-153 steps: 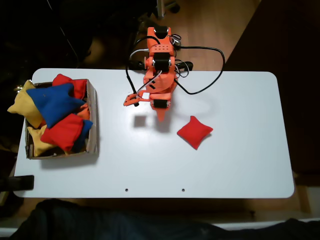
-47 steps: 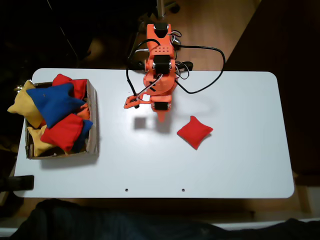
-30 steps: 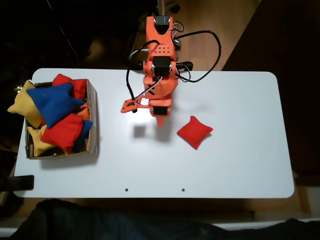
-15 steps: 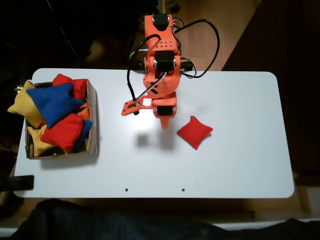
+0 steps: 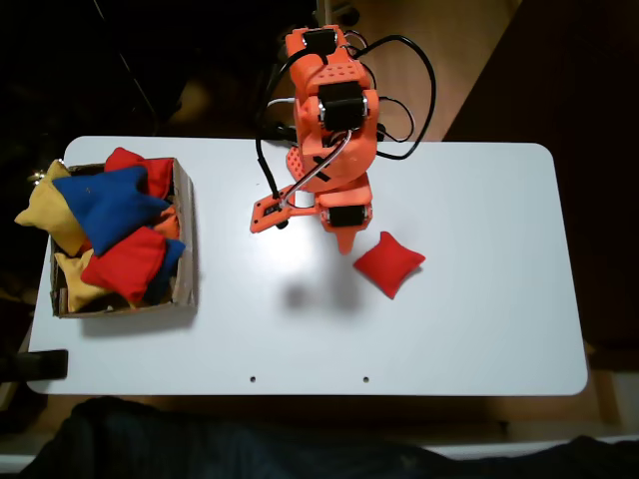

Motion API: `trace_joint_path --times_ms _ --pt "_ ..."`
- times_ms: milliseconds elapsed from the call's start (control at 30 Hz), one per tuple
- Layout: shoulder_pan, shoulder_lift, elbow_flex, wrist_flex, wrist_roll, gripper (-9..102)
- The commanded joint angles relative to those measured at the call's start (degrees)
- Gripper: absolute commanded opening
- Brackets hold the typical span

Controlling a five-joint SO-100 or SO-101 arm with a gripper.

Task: Grasp a bag and put it in the box.

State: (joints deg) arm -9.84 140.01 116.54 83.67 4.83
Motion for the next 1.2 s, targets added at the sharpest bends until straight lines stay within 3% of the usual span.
trace_joint_path --times_ms 0,667,1167 --pt "-1.4 -2.3 -6.2 1.1 0.6 0" --pt "-15.6 -25.5 -19.3 3.7 -8.8 3" --pt "-19.0 -40.6 -23.8 3.3 -28.0 5"
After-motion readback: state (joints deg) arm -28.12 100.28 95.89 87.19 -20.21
